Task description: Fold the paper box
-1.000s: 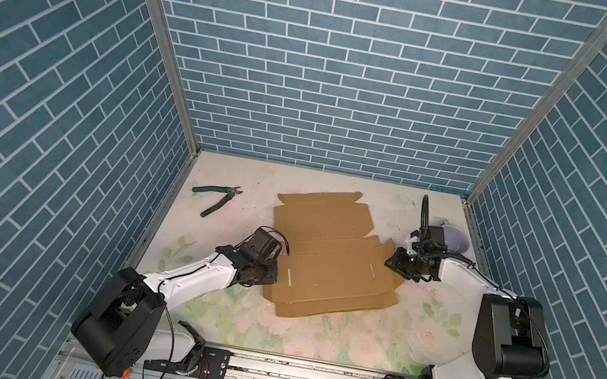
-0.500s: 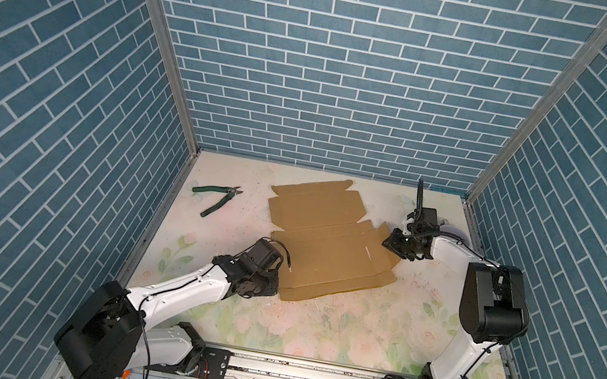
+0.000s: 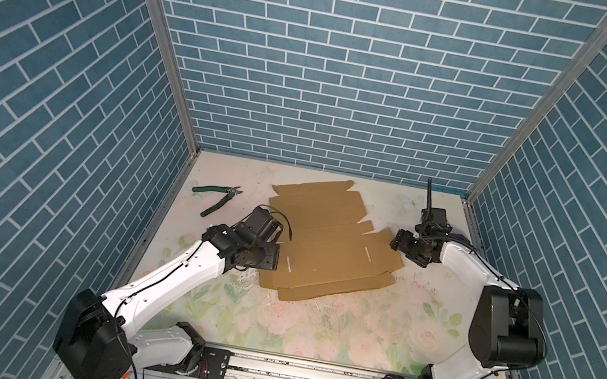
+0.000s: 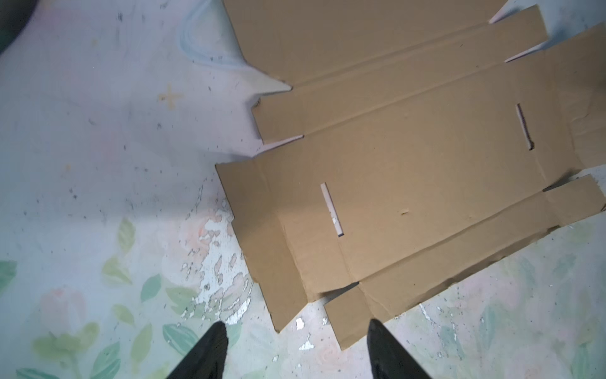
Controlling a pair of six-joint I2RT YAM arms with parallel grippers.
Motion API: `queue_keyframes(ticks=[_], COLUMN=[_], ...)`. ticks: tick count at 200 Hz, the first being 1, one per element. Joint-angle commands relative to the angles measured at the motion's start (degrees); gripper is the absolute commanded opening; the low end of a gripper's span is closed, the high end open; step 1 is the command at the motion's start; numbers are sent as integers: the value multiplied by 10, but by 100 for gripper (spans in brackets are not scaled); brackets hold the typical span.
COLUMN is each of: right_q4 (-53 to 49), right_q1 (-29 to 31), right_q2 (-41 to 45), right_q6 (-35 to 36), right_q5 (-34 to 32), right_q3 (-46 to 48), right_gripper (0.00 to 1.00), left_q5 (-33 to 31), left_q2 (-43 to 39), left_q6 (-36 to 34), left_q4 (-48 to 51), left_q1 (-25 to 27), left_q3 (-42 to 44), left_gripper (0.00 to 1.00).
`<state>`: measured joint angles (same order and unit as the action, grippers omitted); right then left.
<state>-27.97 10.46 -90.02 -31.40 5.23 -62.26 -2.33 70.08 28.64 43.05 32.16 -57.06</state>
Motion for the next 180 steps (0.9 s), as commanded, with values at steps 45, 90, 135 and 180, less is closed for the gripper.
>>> queue_keyframes(ticks=[45,90,135,180], right_q4=[18,166,306,381], right_q1=[115,201,251,262], right_q2=[196,169,97,77], right_q6=[-308,-425,-501,-545], right_q5=[31,59,78,71], right_q3=[182,242,286,333], right_gripper=[81,79,78,74], left_q5=[28,94,192,217], left_q2=[143,55,91,83], left_q6=[-41,26,99,146], left_q4=[-75,-113,-262,-316], left_q1=[-70,-130,-127,-109], left_q3=[-62,79,167,220], left_gripper=[68,79,59,28])
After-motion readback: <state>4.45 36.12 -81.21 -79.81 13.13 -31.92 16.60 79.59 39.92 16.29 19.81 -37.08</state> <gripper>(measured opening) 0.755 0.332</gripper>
